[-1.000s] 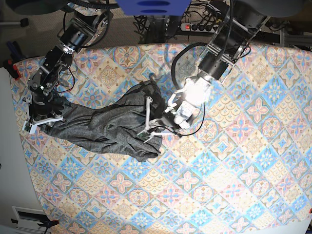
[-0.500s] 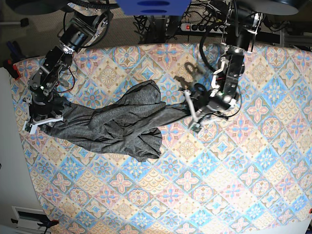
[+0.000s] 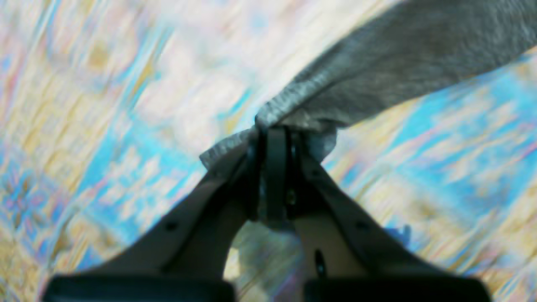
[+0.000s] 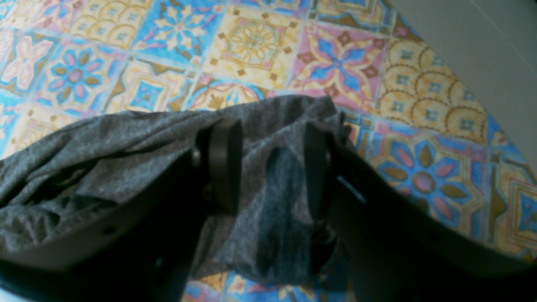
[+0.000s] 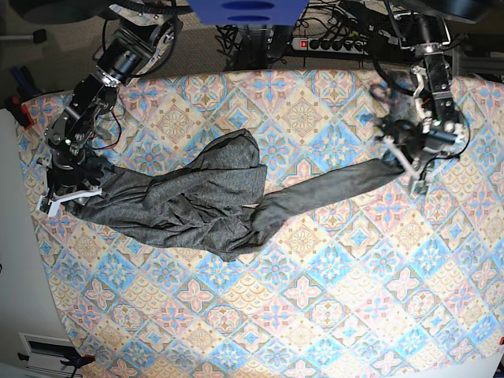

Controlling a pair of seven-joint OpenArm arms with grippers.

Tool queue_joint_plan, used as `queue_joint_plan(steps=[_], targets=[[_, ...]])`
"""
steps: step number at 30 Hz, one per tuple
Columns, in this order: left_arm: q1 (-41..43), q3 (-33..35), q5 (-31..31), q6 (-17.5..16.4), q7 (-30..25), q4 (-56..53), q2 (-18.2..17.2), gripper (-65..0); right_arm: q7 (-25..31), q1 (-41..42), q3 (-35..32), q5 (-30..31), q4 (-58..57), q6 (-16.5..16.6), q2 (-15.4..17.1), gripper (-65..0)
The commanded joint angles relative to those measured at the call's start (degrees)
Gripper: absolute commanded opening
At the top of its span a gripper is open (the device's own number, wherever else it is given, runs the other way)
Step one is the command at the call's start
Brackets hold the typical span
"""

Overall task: Layout the t-shirt on the table in an organized manner, then fold the t-shirt properly
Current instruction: 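Pull the grasped sleeve outward with the left gripper, stretching the shirt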

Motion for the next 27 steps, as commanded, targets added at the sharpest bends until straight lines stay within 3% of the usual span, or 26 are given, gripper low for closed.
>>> queue_joint_plan(steps=[1,4,9,15,19,24,27], targets=[[-0.21,-2.79,-0.01,-0.72,-0.82,0.95,-0.85,-65.0,1.43,1.05,-0.13,0.49,1.06,0.28,0.69,-42.1],[1.28,-10.53,0.08,-4.41,-0.82,0.77,-0.85,-65.0,1.43,1.05,-0.13,0.49,1.06,0.28,0.69,-42.1],[2.60,-21.26,0.26,-7.31,-0.82,-0.11,-1.20,-65.0,1.43,1.05,-0.13,0.49,1.06,0.28,0.69,-42.1],[2.16,-26.79,7.90,-7.40,-1.26,-6.17,-5.15,-65.0,1.43,0.97,-0.13,0.49,1.15,0.28,0.69,-42.1],[-2.85,-31.54,12.12,-7.49,-1.35,-11.80,-6.38,-65.0,1.52,0.09,-0.13,0.49,1.15,0.28,0.69,-42.1],[-3.38,-25.83,14.76,-8.98,-1.35,-11.27,-6.47,-65.0,1.60,-0.09,-0.22,0.49,1.15,0.28,0.69,-42.1],[-3.47,-21.78,17.66,-8.98,-1.35,-6.00,-2.78,-65.0,1.60,-0.09,-0.22,0.49,1.15,0.28,0.69,-42.1]])
